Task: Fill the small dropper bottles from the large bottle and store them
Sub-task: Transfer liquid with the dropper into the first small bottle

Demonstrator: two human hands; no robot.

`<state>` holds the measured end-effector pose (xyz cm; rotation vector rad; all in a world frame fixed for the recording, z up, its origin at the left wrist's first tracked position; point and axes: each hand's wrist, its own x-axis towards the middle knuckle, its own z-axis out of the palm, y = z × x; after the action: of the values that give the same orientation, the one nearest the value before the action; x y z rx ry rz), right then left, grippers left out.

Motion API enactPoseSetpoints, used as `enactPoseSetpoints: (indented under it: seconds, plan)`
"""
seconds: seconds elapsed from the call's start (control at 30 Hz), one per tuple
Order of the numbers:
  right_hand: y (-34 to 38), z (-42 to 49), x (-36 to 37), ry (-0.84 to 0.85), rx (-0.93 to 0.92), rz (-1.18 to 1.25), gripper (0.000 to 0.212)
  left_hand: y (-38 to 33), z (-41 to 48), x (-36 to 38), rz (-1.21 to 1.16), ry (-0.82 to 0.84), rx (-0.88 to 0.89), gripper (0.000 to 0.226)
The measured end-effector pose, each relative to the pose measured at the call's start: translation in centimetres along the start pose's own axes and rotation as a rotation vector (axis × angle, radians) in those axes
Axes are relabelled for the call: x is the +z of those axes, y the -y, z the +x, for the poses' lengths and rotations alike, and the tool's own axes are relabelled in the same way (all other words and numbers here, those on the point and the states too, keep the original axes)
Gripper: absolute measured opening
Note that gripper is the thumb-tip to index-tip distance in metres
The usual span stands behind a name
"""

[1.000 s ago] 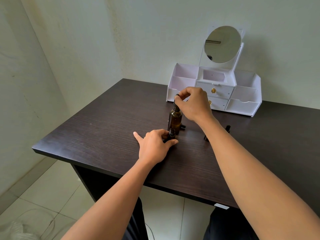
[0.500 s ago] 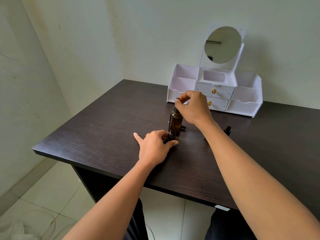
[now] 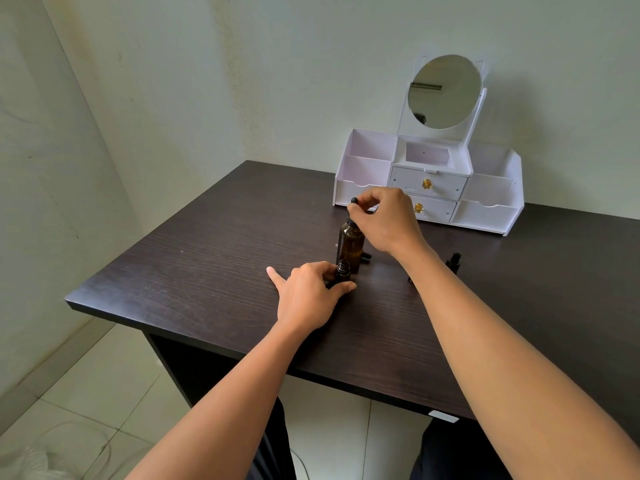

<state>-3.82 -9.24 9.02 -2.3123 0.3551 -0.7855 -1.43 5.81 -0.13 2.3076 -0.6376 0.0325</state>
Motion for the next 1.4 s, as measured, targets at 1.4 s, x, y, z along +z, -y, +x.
enactPoseSetpoints:
  seconds: [1.4]
  plan:
    - [2.8, -3.7, -2.3, -0.239, -0.123, 0.297, 0.005, 0.0, 0.1, 0.3, 0.027, 0.005, -0.021, 0.043]
